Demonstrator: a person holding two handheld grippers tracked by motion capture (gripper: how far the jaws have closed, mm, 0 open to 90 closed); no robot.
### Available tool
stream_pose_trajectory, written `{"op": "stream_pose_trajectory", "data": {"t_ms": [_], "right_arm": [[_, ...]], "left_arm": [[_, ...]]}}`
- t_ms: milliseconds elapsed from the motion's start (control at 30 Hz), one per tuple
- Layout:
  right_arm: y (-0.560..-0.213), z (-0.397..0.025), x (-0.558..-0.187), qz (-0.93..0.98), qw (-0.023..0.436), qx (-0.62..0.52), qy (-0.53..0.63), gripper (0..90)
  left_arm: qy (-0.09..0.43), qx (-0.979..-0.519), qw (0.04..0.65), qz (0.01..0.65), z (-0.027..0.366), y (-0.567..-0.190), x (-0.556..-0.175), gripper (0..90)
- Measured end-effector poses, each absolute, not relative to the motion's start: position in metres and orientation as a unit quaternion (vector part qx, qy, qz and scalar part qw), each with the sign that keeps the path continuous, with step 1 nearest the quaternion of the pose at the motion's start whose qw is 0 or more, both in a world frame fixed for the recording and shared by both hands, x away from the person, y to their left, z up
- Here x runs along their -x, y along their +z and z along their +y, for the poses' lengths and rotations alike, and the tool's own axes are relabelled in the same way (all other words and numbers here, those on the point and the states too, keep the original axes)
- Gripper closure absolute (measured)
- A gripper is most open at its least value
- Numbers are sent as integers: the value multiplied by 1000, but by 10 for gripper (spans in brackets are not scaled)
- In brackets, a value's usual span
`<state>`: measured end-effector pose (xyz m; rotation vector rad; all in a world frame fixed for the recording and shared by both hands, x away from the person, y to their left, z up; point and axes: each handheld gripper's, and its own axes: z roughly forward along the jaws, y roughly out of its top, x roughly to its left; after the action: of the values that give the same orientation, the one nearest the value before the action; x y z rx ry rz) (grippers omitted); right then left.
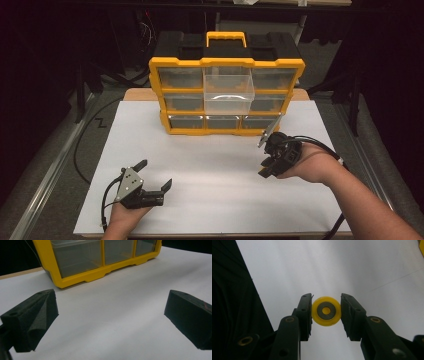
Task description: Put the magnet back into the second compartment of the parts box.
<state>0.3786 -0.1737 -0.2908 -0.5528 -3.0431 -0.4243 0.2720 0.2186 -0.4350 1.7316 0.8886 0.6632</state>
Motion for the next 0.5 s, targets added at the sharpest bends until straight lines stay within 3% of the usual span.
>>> {"op": "stream_pose_trajectory", "data": {"t_ms": [500], "right_arm": [[-247, -161, -383, -979, 13, 157, -128, 643]], "left_arm": [[278, -721, 517, 369, 219, -435, -271, 2]]}}
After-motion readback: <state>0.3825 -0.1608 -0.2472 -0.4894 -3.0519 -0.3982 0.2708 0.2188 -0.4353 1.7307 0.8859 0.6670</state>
